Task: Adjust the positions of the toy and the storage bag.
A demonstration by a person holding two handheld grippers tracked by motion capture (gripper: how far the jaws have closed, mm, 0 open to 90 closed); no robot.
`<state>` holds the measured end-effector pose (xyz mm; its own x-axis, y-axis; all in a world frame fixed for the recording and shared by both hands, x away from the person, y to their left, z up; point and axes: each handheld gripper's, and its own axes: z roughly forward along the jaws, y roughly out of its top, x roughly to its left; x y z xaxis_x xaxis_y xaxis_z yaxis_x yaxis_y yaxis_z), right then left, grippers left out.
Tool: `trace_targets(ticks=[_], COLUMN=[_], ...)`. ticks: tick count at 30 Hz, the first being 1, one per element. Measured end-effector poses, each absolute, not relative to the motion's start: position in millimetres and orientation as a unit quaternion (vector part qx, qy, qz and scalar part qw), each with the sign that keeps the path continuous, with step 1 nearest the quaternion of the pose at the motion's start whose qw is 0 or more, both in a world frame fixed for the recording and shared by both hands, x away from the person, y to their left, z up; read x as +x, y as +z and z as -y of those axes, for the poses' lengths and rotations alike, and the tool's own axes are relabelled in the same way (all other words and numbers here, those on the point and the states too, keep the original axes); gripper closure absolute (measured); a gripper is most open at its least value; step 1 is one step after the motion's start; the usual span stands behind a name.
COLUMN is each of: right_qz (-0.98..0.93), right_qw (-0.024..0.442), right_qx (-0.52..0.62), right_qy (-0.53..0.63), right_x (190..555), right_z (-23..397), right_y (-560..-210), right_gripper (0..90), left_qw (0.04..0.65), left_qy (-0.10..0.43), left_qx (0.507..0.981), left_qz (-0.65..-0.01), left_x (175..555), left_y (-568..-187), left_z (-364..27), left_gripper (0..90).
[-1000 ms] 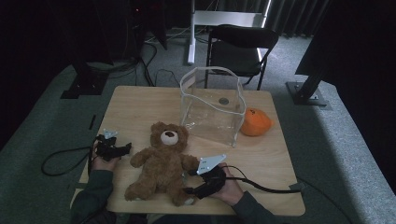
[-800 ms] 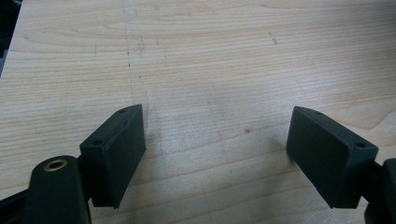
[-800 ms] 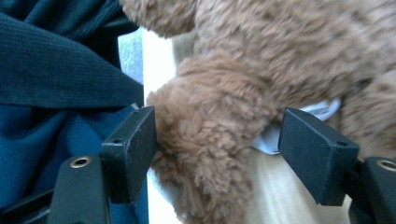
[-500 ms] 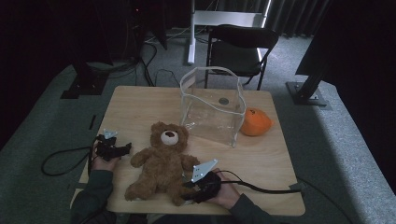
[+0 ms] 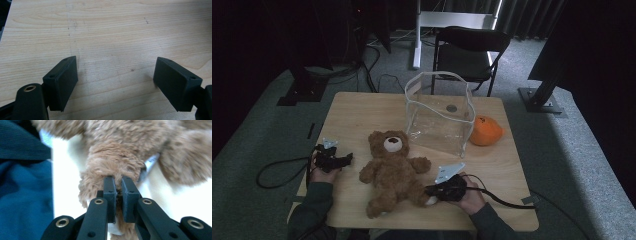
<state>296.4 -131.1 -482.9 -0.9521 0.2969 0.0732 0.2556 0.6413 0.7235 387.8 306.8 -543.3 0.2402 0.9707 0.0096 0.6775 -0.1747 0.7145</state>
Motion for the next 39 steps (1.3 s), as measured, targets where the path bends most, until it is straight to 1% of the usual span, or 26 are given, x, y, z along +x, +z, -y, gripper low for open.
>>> trace_targets(ticks=[1, 7, 15, 26, 32, 33, 34, 35, 39], right_qz=[-0.906, -0.89, -0.869, -0.85, -0.833, -0.828, -0.825, -0.821, -0.814], right_qw=[0.026, 0.075, 0.11, 0.152, 0.175, 0.175, 0.174, 0.176, 0.174], right_qx=[0.153, 0.218, 0.288, 0.351, 0.393, 0.402, 0.406, 0.41, 0.405], right_qy=[0.395, 0.393, 0.387, 0.363, 0.347, 0.349, 0.351, 0.356, 0.377], right_x=[296.4, 316.0, 333.9, 347.2, 353.3, 354.2, 354.6, 354.2, 350.7], right_z=[131.1, 175.5, 221.1, 255.1, 266.6, 267.4, 267.2, 266.1, 257.6], right_y=[-482.9, -473.6, -471.5, -470.1, -471.5, -471.7, -471.7, -471.3, -464.5], right_gripper=[83.7, 84.3, 86.4, 87.8, 87.7, 86.7, 83.8, 79.0, 65.7], left_qw=[0.302, 0.302, 0.302, 0.302, 0.302, 0.302, 0.302, 0.302, 0.302], left_qy=[0.242, 0.242, 0.242, 0.242, 0.243, 0.242, 0.243, 0.242, 0.243], left_qx=[0.727, 0.727, 0.727, 0.727, 0.727, 0.727, 0.727, 0.727, 0.727], left_qz=[-0.567, -0.566, -0.566, -0.567, -0.566, -0.566, -0.566, -0.566, -0.566], left_x=[387.8, 387.8, 387.8, 387.8, 387.8, 387.8, 387.8, 387.8, 387.8], left_y=[-543.3, -543.2, -543.2, -543.2, -543.3, -543.3, -543.3, -543.3, -543.3], left_z=[-306.8, -306.9, -306.9, -306.8, -306.8, -306.8, -306.8, -306.8, -306.8], left_gripper=[20.2, 20.2, 20.2, 20.2, 20.2, 20.1, 20.2, 20.2, 20.2])
